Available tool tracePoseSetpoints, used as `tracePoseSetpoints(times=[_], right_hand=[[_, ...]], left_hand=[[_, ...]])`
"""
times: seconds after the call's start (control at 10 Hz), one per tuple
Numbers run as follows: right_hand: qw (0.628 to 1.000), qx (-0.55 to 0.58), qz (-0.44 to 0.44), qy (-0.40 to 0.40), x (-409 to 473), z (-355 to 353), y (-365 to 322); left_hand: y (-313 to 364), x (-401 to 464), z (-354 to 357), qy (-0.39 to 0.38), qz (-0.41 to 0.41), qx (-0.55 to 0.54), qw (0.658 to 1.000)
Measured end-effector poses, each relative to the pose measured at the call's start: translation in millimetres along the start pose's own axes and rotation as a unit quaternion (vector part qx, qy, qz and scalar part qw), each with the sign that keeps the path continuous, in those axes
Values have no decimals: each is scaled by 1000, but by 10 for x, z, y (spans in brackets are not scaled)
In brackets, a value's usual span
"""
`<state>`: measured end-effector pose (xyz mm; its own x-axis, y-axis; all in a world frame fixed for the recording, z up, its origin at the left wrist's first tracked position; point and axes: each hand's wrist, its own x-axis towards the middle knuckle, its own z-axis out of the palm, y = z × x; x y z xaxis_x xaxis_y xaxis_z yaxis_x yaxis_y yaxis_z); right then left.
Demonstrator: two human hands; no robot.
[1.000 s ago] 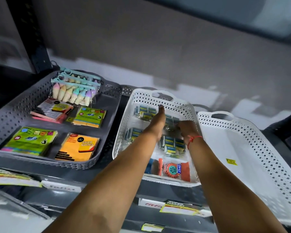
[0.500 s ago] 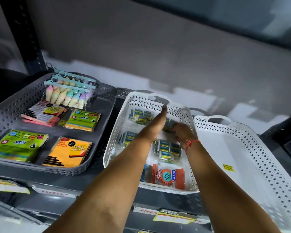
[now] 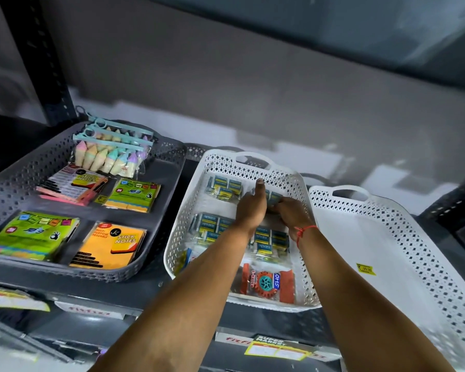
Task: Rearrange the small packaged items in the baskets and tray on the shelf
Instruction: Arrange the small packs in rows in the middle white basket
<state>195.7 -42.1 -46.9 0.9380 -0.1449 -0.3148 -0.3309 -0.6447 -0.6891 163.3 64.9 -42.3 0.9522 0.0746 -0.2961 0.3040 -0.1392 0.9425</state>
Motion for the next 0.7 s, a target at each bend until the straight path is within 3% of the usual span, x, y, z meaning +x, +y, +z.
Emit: tracePoseSetpoints(times=[0.2, 0.3, 0.4, 0.5, 0.7], right_hand=[[999, -25, -3, -29, -107, 27, -86], [999, 19, -2, -27, -176, 12, -70], [999, 42, -11, 16, -237, -3, -38], [998, 51, -27, 30, -462, -39, -51], [988, 90, -92, 81, -922, -124, -41]], left_hand=[[-2, -45, -20, -10, 10, -16, 1000], [28, -104, -63, 0, 2, -18, 1000], [37, -255, -127, 19, 21, -18, 999], [89, -428, -196, 46, 2, 23, 999], [25, -788, -383, 105, 132, 229, 959]])
